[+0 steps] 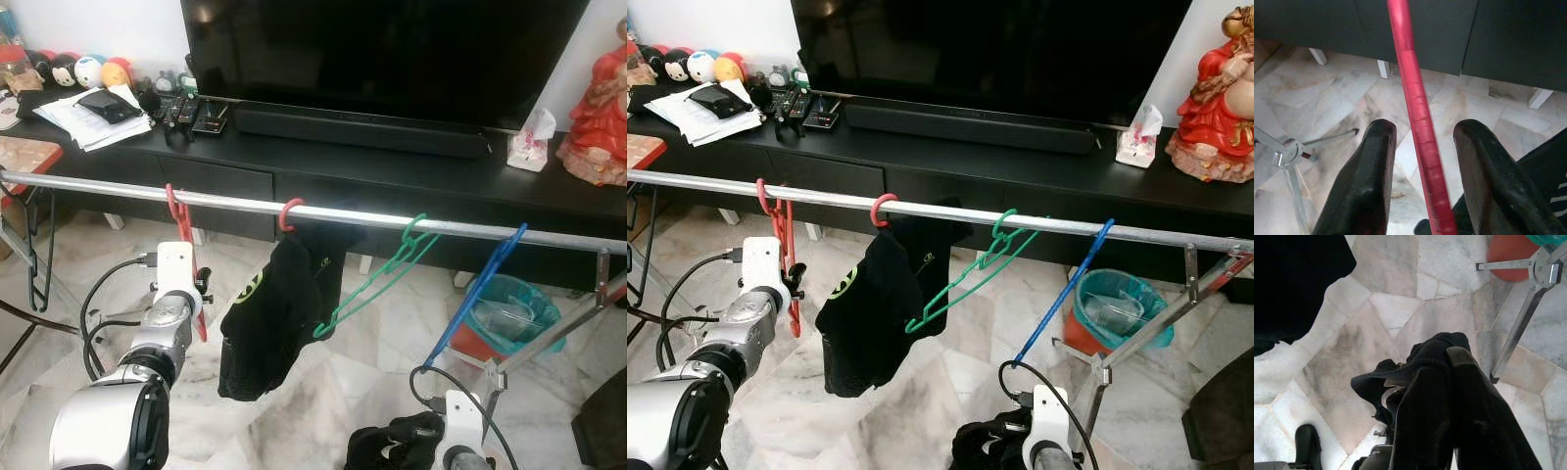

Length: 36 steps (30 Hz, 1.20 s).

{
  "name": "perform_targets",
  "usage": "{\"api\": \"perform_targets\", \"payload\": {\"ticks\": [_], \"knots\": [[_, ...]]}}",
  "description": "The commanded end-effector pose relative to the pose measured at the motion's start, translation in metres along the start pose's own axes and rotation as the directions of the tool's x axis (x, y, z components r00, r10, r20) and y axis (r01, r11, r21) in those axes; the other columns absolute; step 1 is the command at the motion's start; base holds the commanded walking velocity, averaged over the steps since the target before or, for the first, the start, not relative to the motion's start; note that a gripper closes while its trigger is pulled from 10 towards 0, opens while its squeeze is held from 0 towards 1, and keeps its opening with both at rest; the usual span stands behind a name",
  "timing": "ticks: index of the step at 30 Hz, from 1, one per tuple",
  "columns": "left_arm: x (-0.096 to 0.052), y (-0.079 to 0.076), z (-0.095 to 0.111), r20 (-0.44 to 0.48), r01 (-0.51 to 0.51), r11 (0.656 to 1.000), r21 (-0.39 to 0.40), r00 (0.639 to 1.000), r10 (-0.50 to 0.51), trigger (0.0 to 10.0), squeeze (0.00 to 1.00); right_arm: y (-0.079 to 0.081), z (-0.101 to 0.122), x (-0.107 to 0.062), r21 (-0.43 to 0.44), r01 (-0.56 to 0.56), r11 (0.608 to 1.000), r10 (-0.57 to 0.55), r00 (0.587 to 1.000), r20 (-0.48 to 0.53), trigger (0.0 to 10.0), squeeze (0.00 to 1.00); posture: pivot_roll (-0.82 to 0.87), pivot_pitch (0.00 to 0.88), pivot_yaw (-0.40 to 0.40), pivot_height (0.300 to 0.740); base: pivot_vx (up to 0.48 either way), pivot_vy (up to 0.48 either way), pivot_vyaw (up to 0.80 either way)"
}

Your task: Hang hanger

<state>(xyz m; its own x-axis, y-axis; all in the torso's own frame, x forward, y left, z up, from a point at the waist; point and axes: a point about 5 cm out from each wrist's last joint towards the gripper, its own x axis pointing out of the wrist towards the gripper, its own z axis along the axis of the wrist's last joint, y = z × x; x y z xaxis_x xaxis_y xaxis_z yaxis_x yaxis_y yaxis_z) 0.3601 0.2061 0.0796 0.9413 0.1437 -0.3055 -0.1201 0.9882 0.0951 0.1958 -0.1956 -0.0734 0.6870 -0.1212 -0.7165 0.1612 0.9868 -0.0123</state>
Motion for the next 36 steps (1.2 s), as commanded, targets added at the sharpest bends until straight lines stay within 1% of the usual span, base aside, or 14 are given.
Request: {"api": "perform_targets", "payload": {"ticks": [1,13,25,26,27,28,29,30,31,32,33,36], "knots": [[-0.001,-0.001,-0.004,-0.006,-0.004,1.000,0.014,1.000,0.004,0.0,0.00,-0.002,0.001,0.000,0.009,0.009,1.000,-0.009,1.000,0.012,10.0,0.00,0.01,0.032,-0.045,0.736,0.000,0.000,0.00],[-0.001,-0.003,-0.004,0.003,0.004,0.999,0.049,1.000,-0.004,0.0,0.00,0.003,0.001,0.000,0.008,-0.001,1.000,0.001,1.000,0.014,10.0,0.00,0.02,0.023,-0.041,0.736,0.000,0.000,0.00],[-0.003,-0.004,-0.008,0.003,-0.002,0.999,0.052,1.000,0.001,0.0,0.00,0.005,0.004,0.001,0.008,-0.005,1.000,0.005,1.000,0.018,10.0,0.00,0.03,0.019,-0.038,0.736,0.000,0.000,0.00],[-0.003,-0.004,-0.006,0.015,-0.005,0.998,0.057,1.000,0.004,0.0,0.00,0.006,0.004,0.001,0.008,-0.006,1.000,0.006,1.000,0.020,10.0,0.00,0.03,0.018,-0.038,0.736,0.000,0.000,0.00],[-0.002,-0.004,-0.003,0.048,-0.013,0.998,0.057,0.999,0.010,0.0,0.00,0.006,0.004,0.001,0.008,-0.008,1.000,0.007,1.000,0.021,10.0,0.00,0.03,0.017,-0.039,0.736,0.000,0.000,0.00],[-0.002,-0.004,-0.003,0.048,-0.013,0.998,0.057,0.999,0.010,0.0,0.00,0.006,0.004,0.001,0.008,-0.008,1.000,0.007,1.000,0.021,10.0,0.00,0.03,0.017,-0.039,0.736,0.000,0.000,0.00],[-0.002,-0.004,0.003,0.089,-0.024,0.998,0.064,0.996,0.019,0.0,0.00,0.006,0.005,0.001,0.008,-0.009,1.000,0.008,1.000,0.022,10.0,0.00,0.03,0.017,-0.041,0.736,0.000,0.000,0.00],[-0.002,-0.005,0.005,0.103,-0.029,0.997,0.069,0.994,0.022,0.0,0.00,0.007,0.005,0.001,0.008,-0.009,1.000,0.009,1.000,0.022,10.0,0.00,0.03,0.017,-0.041,0.736,0.000,0.000,0.00],[-0.002,-0.005,0.008,0.126,-0.032,0.997,0.073,0.992,0.022,2.8,0.00,0.007,0.005,0.001,0.008,-0.009,1.000,0.009,1.000,0.023,10.0,0.00,0.03,0.016,-0.042,0.736,0.000,0.000,0.00],[-0.002,-0.006,0.009,0.141,-0.033,0.997,0.075,0.990,0.022,2.8,0.00,0.007,0.005,0.001,0.007,-0.009,1.000,0.009,1.000,0.023,10.0,0.00,0.03,0.016,-0.042,0.736,0.000,0.000,0.00],[-0.003,-0.007,0.011,0.160,-0.026,0.997,0.077,0.987,0.014,10.0,0.00,0.007,0.005,0.001,0.006,-0.010,1.000,0.009,1.000,0.024,10.0,0.00,0.03,0.015,-0.042,0.736,0.000,0.000,0.00],[-0.004,-0.010,0.014,0.207,-0.020,0.996,0.086,0.978,0.001,10.0,0.00,0.008,0.006,0.001,0.006,-0.010,1.000,0.010,1.000,0.025,10.0,0.00,0.04,0.016,-0.041,0.736,0.000,0.000,0.00]]}}
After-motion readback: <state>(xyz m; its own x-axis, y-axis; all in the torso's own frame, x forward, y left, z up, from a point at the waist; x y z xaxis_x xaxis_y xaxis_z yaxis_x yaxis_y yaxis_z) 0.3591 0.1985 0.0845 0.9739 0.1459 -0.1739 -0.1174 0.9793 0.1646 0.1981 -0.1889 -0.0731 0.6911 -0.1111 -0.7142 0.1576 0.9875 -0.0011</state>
